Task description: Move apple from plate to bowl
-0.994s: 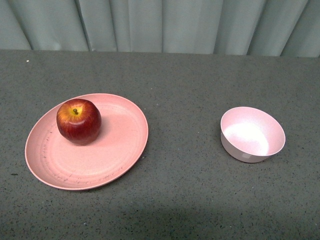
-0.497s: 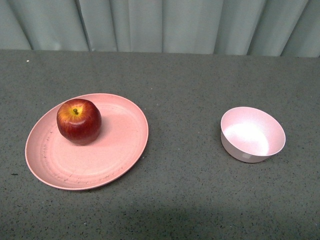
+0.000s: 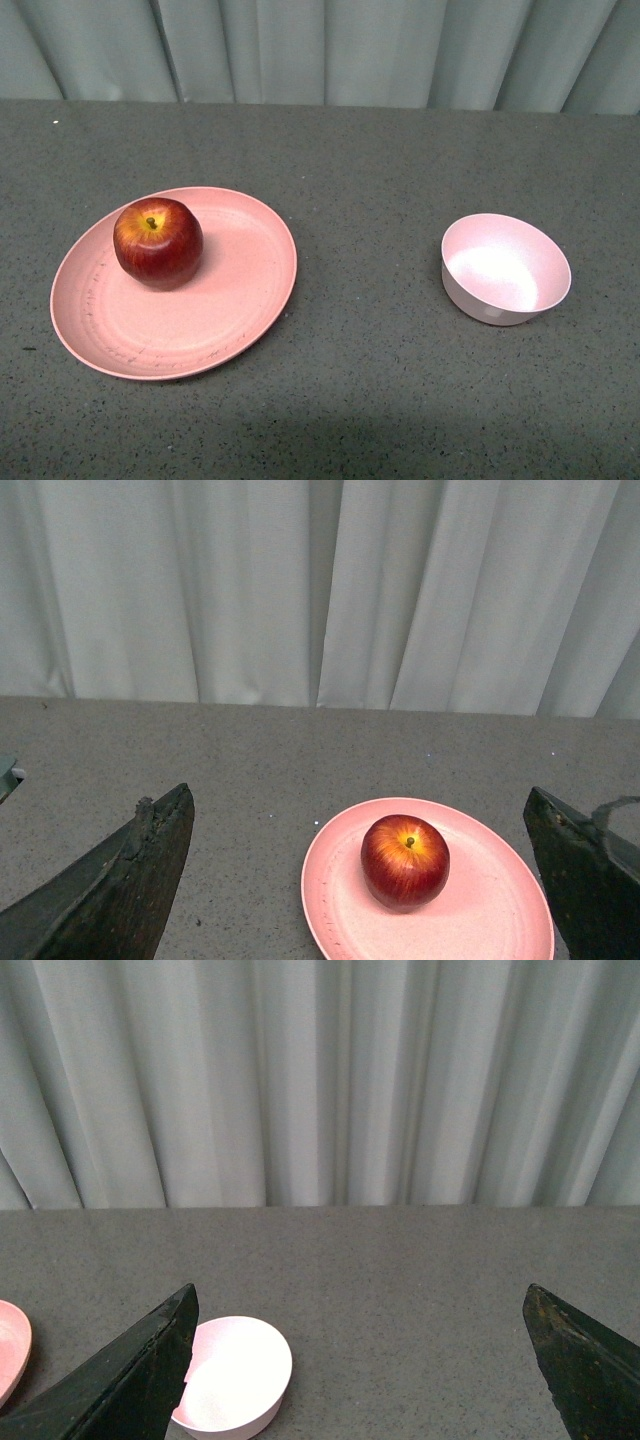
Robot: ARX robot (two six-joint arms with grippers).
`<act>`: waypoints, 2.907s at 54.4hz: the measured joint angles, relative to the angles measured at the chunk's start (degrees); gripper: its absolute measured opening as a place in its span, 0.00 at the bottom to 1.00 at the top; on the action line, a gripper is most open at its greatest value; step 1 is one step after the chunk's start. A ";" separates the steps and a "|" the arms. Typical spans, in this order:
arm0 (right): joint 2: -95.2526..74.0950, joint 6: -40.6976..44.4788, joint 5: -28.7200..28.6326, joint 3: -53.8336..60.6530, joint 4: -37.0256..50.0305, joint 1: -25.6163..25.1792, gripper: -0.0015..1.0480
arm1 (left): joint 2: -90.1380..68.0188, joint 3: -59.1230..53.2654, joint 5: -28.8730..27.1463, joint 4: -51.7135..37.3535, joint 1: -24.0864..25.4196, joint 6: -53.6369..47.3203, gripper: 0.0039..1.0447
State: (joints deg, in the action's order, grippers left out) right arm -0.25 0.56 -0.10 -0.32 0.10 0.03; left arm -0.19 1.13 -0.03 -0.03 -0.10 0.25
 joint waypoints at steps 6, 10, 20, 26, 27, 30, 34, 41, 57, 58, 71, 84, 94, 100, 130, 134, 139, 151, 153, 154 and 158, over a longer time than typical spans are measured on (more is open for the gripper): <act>0.00 0.00 0.00 0.00 0.00 0.00 0.91 | 0.00 0.00 0.02 0.00 0.00 0.00 0.94; 0.00 0.00 0.00 0.00 0.00 0.00 0.91 | 0.00 0.00 0.00 0.00 0.00 0.00 0.94; 0.00 0.00 0.00 0.00 0.00 0.00 0.91 | 0.00 0.00 0.02 0.00 0.00 0.02 0.94; -0.07 0.35 0.74 0.00 -0.07 0.15 0.91 | 0.00 0.00 0.00 0.00 0.00 0.02 0.94; -0.50 1.22 3.26 -0.02 -0.24 0.87 0.91 | 0.00 0.00 0.00 0.00 0.00 0.02 0.94; -6.14 5.60 12.96 -0.92 0.02 3.34 0.91 | 0.00 0.00 -0.09 0.00 0.00 0.02 0.94; -14.78 7.39 10.73 -1.81 3.63 3.06 0.91 | 0.00 0.00 0.00 0.00 0.00 0.00 0.94; -31.26 9.07 3.69 -4.76 12.37 2.27 0.91 | 0.00 0.00 0.00 0.00 0.00 0.00 0.94; -67.98 11.58 -3.89 -15.72 22.34 3.96 0.91 | 0.00 0.00 0.00 0.00 0.00 0.00 0.94; -70.20 11.85 -4.39 -16.57 22.43 4.22 0.91 | 0.00 0.00 0.00 0.00 0.00 0.00 0.94; -88.30 14.99 -7.43 -26.58 19.19 7.48 0.91 | 0.00 0.00 0.00 0.00 0.00 0.02 0.94; -100.19 18.45 -7.74 -34.67 16.92 11.80 0.91 | 0.00 0.00 0.02 0.00 0.00 0.00 0.94; -110.29 19.04 -7.10 -41.97 15.32 15.15 0.91 | 0.00 0.00 0.00 0.00 0.00 0.00 0.94; -113.57 19.21 -6.86 -44.28 14.51 16.13 0.91 | 0.00 0.00 0.00 0.00 0.00 0.00 0.94; -116.54 18.95 -4.09 -47.84 11.69 17.20 0.27 | 0.00 0.00 0.00 0.00 0.00 0.00 0.94; -116.58 18.93 -4.33 -47.84 11.69 17.18 0.13 | 0.00 0.00 0.00 0.00 0.00 0.00 0.94; -116.61 19.02 -4.46 -47.84 11.72 17.18 0.01 | 0.00 0.00 0.00 0.00 0.00 0.00 0.94; -116.30 19.21 -3.80 -47.84 10.93 17.40 0.01 | 0.00 0.00 0.00 0.00 0.00 0.00 0.94; -115.91 19.32 -3.85 -47.84 10.47 17.57 0.01 | 0.00 0.00 0.00 0.00 0.00 0.00 0.94; -115.78 19.34 -3.91 -47.84 10.32 17.66 0.01 | 0.00 0.00 0.00 0.00 0.00 0.02 0.94; -114.27 19.32 -5.64 -47.80 9.62 18.16 0.01 | 0.00 0.00 0.00 0.00 0.00 0.00 0.94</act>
State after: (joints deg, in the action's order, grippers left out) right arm -114.52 19.88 -5.74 -48.12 9.72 18.20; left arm -0.19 1.13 -0.03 -0.03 -0.10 0.25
